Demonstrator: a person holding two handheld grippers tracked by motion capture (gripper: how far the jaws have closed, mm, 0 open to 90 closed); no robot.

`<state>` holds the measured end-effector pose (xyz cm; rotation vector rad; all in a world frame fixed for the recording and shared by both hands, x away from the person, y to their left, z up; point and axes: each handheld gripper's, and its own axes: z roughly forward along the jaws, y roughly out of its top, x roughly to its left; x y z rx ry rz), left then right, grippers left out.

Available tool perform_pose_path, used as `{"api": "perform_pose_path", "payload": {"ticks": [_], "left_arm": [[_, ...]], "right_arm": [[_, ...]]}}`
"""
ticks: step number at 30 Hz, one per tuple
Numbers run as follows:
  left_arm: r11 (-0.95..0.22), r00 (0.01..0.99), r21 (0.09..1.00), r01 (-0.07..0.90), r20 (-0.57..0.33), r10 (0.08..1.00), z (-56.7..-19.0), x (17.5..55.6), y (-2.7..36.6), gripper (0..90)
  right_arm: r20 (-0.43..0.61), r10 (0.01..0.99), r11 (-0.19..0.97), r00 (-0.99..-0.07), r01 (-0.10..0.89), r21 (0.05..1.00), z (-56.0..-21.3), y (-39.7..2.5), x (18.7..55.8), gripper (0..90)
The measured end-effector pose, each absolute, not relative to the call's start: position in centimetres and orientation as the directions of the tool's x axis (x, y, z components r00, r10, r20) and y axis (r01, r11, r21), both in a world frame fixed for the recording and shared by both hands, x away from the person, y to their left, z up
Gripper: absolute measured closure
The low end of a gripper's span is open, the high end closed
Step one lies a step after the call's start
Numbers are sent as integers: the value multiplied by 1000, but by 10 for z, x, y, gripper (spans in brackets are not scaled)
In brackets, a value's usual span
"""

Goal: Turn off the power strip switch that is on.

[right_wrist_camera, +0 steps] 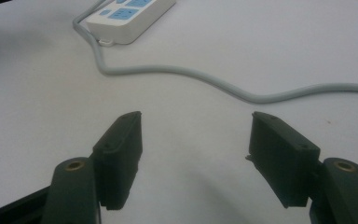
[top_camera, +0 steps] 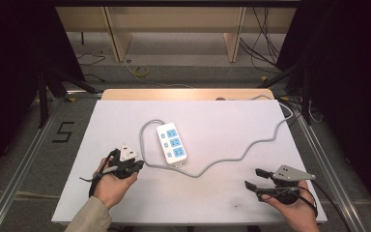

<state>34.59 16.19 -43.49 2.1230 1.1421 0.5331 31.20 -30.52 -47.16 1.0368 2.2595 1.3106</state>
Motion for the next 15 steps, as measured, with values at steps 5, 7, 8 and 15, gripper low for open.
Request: {"api": "perform_pose_path", "payload": {"ticks": [5,7,8,15], "left_arm": [[-404,541,713,573,41,840,-434,349,158,898],[-406,543,713,572,41,839,-433,351,157,897],[-406,543,713,572,41,839,-433,351,157,898],[-416,551,710,568,47,833,-432,354,151,898]], "right_arm": [[73,729,313,-681,426,849,-472,-305,312,356],[74,728,313,-681,426,849,-472,-305,312,356],[74,729,312,-681,426,849,-472,-305,312,356],[74,729,311,-681,425,850,-472,-305,312,356]]}}
